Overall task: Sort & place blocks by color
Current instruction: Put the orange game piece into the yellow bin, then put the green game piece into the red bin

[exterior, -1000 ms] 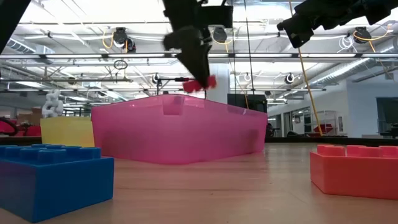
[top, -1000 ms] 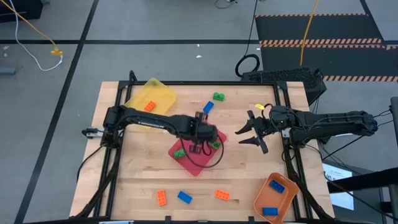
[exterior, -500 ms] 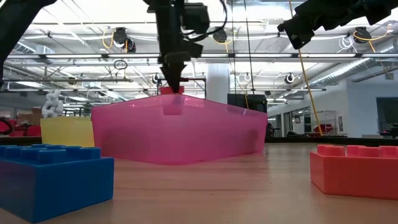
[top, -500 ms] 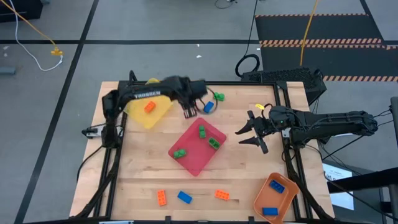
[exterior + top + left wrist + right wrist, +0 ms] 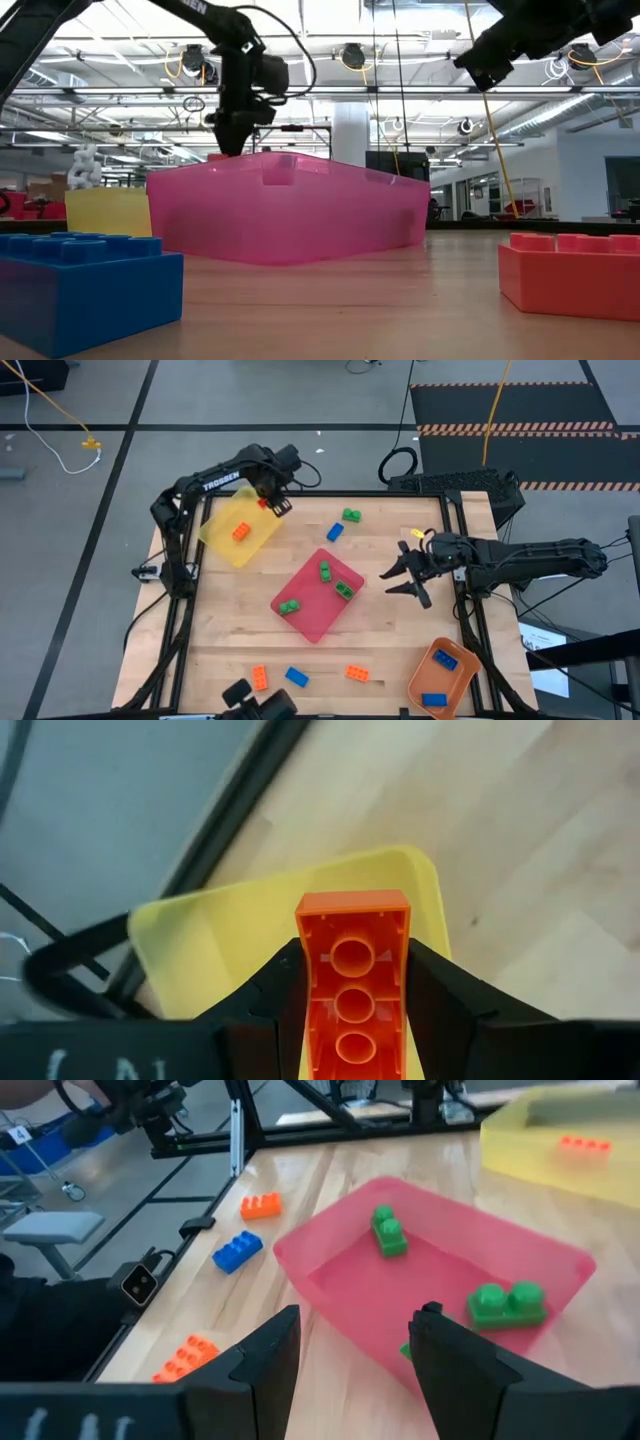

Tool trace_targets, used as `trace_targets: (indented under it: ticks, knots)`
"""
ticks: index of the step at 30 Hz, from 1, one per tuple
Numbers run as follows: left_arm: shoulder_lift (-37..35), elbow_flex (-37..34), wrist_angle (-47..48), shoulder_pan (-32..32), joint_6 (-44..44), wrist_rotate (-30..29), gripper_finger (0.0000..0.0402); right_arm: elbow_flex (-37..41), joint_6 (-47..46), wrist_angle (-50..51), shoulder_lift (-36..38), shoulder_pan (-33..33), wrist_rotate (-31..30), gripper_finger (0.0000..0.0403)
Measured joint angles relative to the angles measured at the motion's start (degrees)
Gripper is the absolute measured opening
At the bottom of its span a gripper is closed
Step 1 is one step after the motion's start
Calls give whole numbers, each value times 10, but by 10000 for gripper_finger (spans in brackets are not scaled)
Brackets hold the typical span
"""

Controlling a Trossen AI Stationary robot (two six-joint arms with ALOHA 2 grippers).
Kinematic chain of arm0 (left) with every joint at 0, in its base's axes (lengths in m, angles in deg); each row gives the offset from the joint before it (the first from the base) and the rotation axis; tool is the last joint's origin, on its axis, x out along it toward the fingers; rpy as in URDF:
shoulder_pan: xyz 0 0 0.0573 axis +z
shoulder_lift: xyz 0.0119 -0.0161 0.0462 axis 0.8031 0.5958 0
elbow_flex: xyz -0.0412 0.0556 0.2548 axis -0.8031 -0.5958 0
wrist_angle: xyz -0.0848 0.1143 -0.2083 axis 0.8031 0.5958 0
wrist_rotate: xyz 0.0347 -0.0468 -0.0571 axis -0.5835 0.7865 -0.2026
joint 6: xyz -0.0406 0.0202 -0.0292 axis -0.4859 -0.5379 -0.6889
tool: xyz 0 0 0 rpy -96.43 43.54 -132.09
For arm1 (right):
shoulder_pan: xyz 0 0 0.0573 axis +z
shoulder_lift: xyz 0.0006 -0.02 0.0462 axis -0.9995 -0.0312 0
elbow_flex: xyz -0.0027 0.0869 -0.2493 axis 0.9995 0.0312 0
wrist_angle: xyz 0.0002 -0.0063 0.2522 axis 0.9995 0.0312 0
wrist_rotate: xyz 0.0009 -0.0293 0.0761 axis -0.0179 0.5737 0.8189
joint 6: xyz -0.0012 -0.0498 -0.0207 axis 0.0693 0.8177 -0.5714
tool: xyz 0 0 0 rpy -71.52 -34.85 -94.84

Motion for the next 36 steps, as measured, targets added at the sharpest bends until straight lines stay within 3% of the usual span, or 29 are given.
trace_targets:
  ticks: [5, 11, 17, 26, 36]
  knots:
    - [-5, -72, -43, -6, 0, 3, 132, 10, -12, 0, 0, 0, 0, 176]
    - [-69, -178, -110, 5, 1, 5, 135, 17, -17, -1, 0, 0, 0, 176]
    - [-144, -250, -168, 23, -9, 5, 212, 18, -17, -16, 0, 0, 0, 176]
    - [-162, -265, -179, 20, -21, 2, 324, 18, 2, -75, 0, 0, 0, 176]
    - [-155, -206, -259, -34, -44, 50, 353, 18, 30, -74, 0, 0, -69, 176]
